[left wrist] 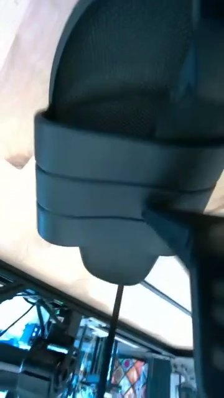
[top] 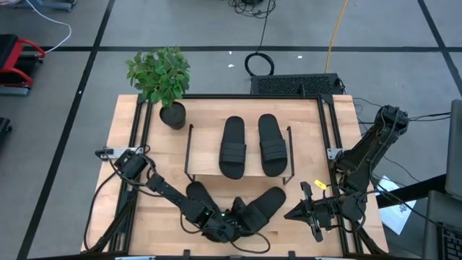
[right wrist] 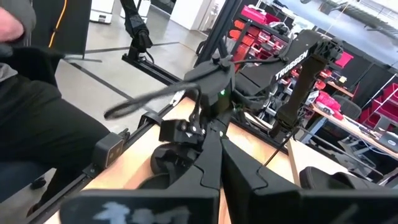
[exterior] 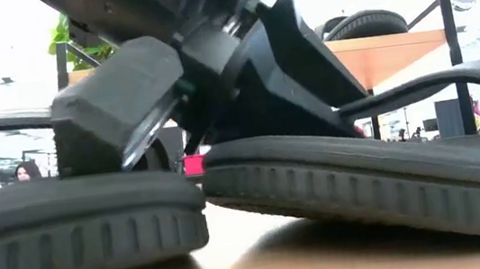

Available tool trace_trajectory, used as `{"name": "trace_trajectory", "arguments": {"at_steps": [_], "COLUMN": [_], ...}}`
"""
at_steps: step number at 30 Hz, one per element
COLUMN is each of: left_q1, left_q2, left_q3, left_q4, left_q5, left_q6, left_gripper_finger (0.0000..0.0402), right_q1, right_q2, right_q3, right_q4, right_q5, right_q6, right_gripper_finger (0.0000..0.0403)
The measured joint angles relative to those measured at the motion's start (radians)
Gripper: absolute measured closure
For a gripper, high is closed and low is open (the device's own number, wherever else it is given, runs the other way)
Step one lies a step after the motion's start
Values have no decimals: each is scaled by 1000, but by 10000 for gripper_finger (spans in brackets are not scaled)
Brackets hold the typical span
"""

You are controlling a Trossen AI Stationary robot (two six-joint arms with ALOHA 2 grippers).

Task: Pick and place slides into the shelf
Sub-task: Put the right black slide under the shelf

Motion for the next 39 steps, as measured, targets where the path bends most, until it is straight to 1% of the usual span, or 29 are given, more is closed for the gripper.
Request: {"name": "trace_trajectory", "arguments": {"at_steps": [2,3,4,7,9,14,17,19,21,24,29,33,39], "left_q1": [-21,-32,-41,-75,-92,-126,-136,-145,-153,-163,-164,-126,-68], "left_q2": [-5,-9,-12,-18,-21,-21,-23,-23,-23,-23,-18,1,23], "left_q3": [0,0,2,39,80,182,218,225,230,234,235,235,235], "left_q4": [-2,-8,-13,-49,-94,-230,-266,-276,-278,-290,-311,-371,-404], "left_q5": [-64,-103,-135,-246,-281,-371,-443,-512,-555,-559,-549,-537,-520], "left_q6": [-5,-1,-1,-23,-77,-286,-409,-461,-534,-647,-772,-821,-833], "left_gripper_finger": [341,369,382,385,395,398,398,399,399,400,400,401,401], "right_q1": [0,0,0,0,0,0,0,0,0,0,0,0,0], "right_q2": [0,0,0,0,0,0,0,0,0,0,0,0,0], "right_q3": [0,0,0,0,0,0,0,0,0,0,0,0,0], "right_q4": [0,0,-1,1,5,6,8,10,12,15,37,36,36], "right_q5": [0,0,0,0,0,0,0,0,0,0,0,0,0], "right_q6": [0,-1,-5,-7,-7,-6,-5,-5,-5,-5,-8,-9,-9], "right_gripper_finger": [403,403,403,403,403,403,403,403,403,403,403,403,403]}}
